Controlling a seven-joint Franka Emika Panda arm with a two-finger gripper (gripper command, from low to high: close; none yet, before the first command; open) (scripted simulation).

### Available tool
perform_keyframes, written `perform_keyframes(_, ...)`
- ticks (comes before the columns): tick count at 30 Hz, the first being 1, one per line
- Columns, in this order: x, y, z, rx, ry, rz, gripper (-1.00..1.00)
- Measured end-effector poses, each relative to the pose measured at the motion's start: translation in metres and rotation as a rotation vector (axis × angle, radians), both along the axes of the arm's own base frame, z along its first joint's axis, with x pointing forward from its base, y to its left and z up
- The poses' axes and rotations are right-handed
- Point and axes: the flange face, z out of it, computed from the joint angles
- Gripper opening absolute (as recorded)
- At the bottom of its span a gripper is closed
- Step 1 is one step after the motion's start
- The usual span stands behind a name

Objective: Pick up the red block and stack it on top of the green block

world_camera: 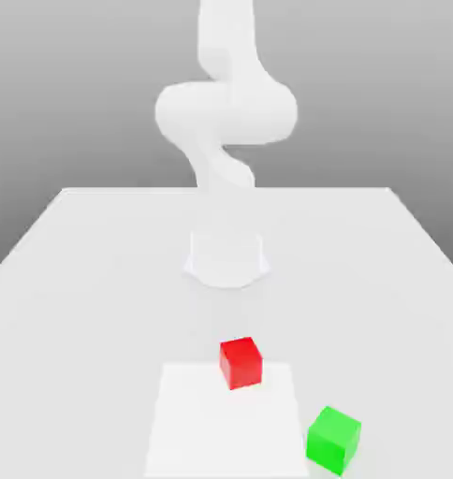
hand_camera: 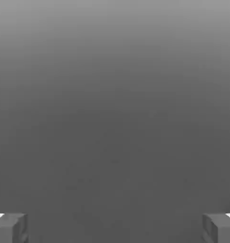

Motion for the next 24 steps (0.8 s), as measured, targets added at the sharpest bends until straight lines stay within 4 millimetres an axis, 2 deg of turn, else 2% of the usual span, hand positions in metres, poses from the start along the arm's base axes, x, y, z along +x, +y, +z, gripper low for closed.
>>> perform_keyframes(4,0.033,0.004,-0.099,-0.027,0.147,0.052,0.00)
perform_keyframes(7,0.042,0.008,-0.174,-0.047,0.257,0.094,0.00)
perform_keyframes(9,0.040,0.011,-0.225,-0.060,0.332,0.124,0.00)
perform_keyframes(12,0.026,0.015,-0.300,-0.079,0.450,0.173,0.00)
perform_keyframes(18,-0.033,0.020,-0.452,-0.113,0.687,0.277,0.00)
perform_keyframes(20,-0.040,0.020,-0.479,-0.116,0.709,0.288,0.00)
perform_keyframes(23,-0.043,0.020,-0.506,-0.116,0.715,0.290,0.00)
perform_keyframes(24,-0.044,0.020,-0.514,-0.117,0.716,0.289,-1.00)
